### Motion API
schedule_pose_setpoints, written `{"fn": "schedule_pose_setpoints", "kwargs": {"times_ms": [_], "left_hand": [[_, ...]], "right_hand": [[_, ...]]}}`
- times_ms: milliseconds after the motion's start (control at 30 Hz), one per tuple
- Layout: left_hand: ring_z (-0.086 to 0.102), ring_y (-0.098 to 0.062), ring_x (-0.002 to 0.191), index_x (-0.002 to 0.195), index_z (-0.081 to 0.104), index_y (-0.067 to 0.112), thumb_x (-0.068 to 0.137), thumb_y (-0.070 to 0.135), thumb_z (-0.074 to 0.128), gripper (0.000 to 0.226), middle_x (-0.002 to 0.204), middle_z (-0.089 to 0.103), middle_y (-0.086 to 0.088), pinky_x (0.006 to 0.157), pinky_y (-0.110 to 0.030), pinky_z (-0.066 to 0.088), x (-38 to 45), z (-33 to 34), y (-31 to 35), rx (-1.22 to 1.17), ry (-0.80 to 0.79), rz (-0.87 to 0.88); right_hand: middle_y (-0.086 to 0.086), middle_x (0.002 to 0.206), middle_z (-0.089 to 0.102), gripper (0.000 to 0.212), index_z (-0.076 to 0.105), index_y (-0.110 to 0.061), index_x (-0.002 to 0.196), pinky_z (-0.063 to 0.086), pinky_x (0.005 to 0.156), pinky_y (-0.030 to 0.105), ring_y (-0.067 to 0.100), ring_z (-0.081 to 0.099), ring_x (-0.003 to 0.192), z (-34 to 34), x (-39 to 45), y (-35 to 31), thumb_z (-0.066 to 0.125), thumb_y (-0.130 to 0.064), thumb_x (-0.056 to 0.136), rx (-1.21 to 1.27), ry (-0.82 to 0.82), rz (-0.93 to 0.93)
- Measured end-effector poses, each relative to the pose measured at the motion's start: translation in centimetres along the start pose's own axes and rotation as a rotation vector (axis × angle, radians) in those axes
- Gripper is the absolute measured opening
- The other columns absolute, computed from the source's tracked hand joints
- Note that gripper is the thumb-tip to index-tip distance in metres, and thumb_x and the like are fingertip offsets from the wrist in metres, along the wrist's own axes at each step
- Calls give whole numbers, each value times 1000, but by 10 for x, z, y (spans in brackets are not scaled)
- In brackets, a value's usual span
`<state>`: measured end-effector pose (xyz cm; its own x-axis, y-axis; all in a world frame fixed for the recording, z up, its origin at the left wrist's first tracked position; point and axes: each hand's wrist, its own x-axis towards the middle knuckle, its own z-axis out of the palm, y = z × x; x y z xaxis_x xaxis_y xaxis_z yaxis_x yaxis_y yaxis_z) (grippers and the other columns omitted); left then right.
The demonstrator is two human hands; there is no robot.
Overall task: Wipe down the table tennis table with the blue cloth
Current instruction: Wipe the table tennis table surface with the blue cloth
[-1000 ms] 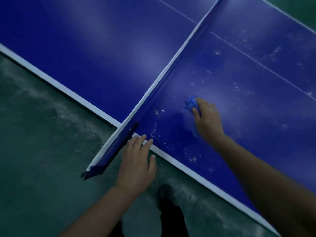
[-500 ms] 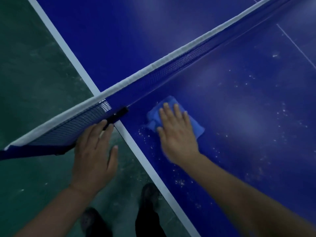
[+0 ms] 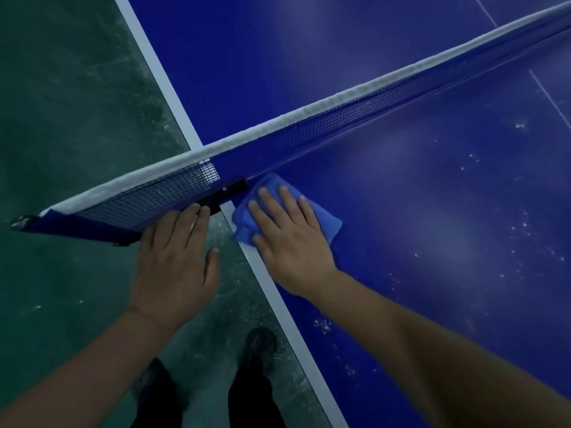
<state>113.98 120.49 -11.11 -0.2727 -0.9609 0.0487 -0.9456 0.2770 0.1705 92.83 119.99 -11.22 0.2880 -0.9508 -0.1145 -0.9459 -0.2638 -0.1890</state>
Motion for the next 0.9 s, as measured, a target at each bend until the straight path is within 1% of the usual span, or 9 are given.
{"fn": "schedule_pose_setpoints", "kwargs": {"times_ms": [67, 200, 267, 367, 500, 567, 700, 767, 900], "left_hand": [[44, -38, 128, 143, 49, -2, 92, 32, 44, 62, 145, 51, -19, 107, -55, 32, -1, 2, 3, -27, 1, -12], [40, -38, 136, 143, 49, -4, 96, 34, 37, 62, 150, 46, -21, 112, -57, 35, -3, 8, 3, -126, -40, -27], [35, -37, 139, 145, 46, -3, 97, 37, 34, 64, 152, 43, -21, 116, -55, 31, -6, 9, 1, -151, -48, -21], [33, -36, 140, 146, 45, -3, 99, 40, 32, 65, 153, 43, -20, 119, -51, 26, -5, 9, -5, -194, -46, -5], [39, -38, 138, 145, 45, -4, 101, 42, 30, 65, 151, 45, -20, 119, -50, 28, -2, 7, -8, -213, -44, 19], [37, -37, 139, 147, 45, -2, 102, 44, 28, 66, 151, 45, -19, 119, -51, 27, -1, 4, -7, -231, -52, -5], [33, -33, 142, 150, 41, 1, 102, 47, 24, 69, 153, 43, -16, 121, -48, 23, 0, 1, -6, -280, -78, -28], [32, -33, 143, 150, 41, 2, 103, 49, 21, 70, 154, 42, -15, 122, -45, 21, 0, 1, -9, -298, -84, -29], [37, -35, 140, 148, 44, 1, 105, 52, 18, 72, 152, 45, -16, 121, -45, 23, 1, 1, -11, -284, -74, 1]], "right_hand": [[5, 161, 33, 55, 41, -20, 152, 19, 120, 54, 32, 24, 150, -7, -1, 35, 32, -40, 101, -12, 13, -16], [5, 164, 25, 59, 34, -19, 155, 16, 120, 54, 32, 18, 152, -34, 34, 138, 28, -41, 100, 36, 157, 626], [2, 166, 20, 58, 29, -22, 157, 12, 122, 53, 30, 12, 153, -35, 52, 131, 26, -41, 102, 61, 180, 741], [8, 159, 36, 59, 42, -17, 149, 26, 115, 57, 35, 26, 148, -14, 49, 52, 24, -39, 97, 12, 143, 341], [2, 163, 29, 55, 37, -23, 154, 9, 124, 50, 29, 17, 153, 3, -10, -2, 32, -43, 102, -13, -62, -211], [5, 161, 33, 57, 39, -21, 152, 17, 122, 56, 32, 23, 151, -2, 0, 34, 33, -42, 100, -53, -27, -174], [4, 163, 29, 64, 35, -19, 154, 18, 120, 56, 33, 19, 151, -20, 38, 76, 22, -45, 98, 27, 121, 477], [5, 162, 32, 62, 37, -19, 153, 21, 120, 55, 34, 23, 150, -7, 34, 34, 25, -43, 98, -18, 116, 419], [2, 161, 33, 56, 40, -21, 153, 16, 122, 50, 30, 21, 152, 15, -2, -36, 33, -43, 101, 7, 42, 21]]}}
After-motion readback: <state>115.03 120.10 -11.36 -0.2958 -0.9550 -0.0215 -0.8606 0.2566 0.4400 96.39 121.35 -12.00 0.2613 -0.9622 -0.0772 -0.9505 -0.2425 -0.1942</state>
